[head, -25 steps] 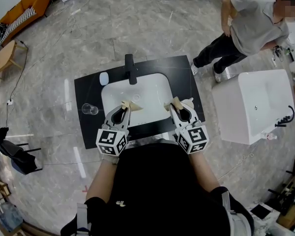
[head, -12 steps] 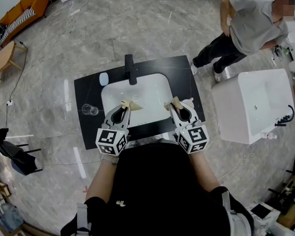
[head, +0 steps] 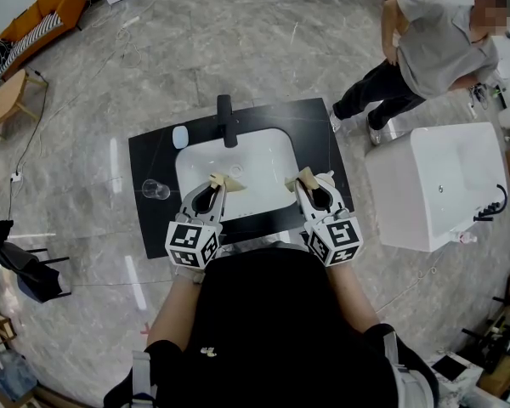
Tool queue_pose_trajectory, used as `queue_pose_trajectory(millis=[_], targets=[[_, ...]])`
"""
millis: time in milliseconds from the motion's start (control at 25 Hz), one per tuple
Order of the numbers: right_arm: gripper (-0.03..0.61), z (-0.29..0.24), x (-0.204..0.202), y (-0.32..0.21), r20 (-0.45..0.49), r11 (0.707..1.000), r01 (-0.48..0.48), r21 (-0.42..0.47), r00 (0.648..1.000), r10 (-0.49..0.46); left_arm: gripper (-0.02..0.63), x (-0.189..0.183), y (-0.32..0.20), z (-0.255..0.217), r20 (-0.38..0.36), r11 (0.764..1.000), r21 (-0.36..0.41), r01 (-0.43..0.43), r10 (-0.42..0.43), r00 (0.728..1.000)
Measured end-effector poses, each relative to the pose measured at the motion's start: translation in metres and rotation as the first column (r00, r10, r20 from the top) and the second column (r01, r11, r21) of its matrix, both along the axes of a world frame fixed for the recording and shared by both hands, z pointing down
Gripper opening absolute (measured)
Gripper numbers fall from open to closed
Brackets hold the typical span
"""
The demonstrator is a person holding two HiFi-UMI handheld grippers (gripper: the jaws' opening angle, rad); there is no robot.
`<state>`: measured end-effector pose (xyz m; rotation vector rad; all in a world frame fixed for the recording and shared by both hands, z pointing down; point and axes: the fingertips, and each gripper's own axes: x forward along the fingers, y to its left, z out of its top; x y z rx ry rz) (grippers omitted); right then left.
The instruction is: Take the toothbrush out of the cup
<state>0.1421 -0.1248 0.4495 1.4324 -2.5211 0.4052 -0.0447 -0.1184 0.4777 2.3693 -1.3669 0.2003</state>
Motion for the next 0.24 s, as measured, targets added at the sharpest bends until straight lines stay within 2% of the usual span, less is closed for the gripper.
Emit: queue_pose_trajectory(millis=[240], targets=[[0.074,-0.0007,0.0028,0.0008,-0.003,1.0,-0.011,-0.001,1.0,0.011,0.041,0.0016,-0.0033,-0.0027,-0.008,1.0,0.003,-0.005,0.005,1.0]])
